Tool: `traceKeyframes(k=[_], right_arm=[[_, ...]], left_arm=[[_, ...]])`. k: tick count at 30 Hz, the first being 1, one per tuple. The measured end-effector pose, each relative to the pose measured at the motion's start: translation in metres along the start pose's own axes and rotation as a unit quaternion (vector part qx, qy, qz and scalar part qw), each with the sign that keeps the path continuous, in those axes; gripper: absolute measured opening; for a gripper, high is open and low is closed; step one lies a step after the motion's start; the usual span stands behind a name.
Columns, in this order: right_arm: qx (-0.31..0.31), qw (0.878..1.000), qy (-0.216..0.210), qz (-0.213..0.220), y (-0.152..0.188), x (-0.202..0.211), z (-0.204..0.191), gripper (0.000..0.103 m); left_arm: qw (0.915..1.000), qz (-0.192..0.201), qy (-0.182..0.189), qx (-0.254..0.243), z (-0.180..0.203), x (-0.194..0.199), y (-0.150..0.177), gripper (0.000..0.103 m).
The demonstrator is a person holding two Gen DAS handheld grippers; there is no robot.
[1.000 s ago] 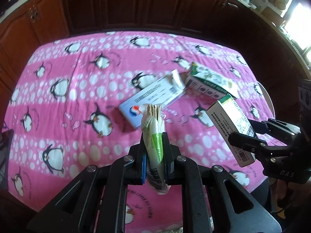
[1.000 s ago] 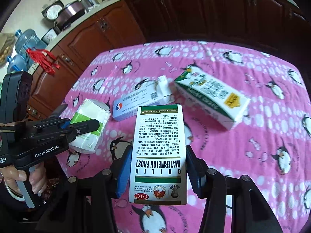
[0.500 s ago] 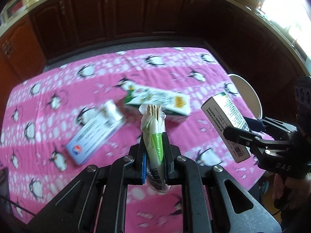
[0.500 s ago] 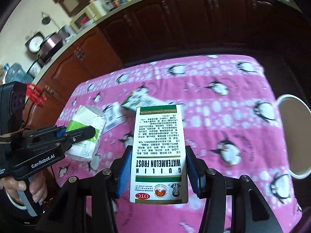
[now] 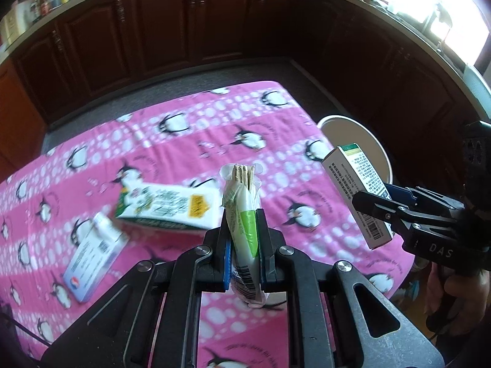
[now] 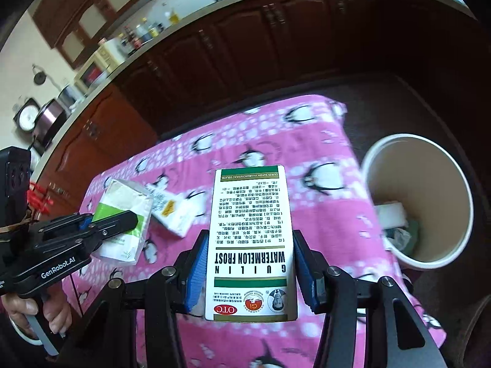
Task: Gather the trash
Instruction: 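Carry tissue pack and Watermelon Frost box over the white bin and release both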
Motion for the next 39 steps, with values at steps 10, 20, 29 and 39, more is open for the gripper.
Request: traceKeyframes(k=[10, 20, 29, 39], right_arm=[[-0.052, 0.997, 0.05, 0.022, -0.012, 0.019, 0.074, 0.05], [-0.112, 0.988, 0.105, 0.014, -0.013, 0.013, 0.155, 0.05], [-0.175, 0.976, 0.126, 0.0, -0.001, -0.011, 0.215, 0.05], [-0.222, 0.962, 0.158, 0.03, 0.001, -0.01, 0.26, 0.058]], left_arm=[[0.9987, -0.003, 0.045, -0.021, 0.053, -0.033, -0.024, 0.01], [0.9952, -0.021, 0.088, -0.037, 0.107, -0.074, -0.041, 0.01], [0.9904, -0.049, 0.126, -0.027, 0.153, -0.127, -0.054, 0.01], [0.9876, -0.069, 0.14, -0.016, 0.19, -0.177, -0.054, 0.011]])
Point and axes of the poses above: each gripper's, at about its wrist camera, not at the fingertips, and x roughly against the way its jaws point, z to its right, y to its underside, the point moved 2 cm from there along -x, roughly the way its jaws point, and after that the axes turned 11 degrees about z, right-handed, at the moved point
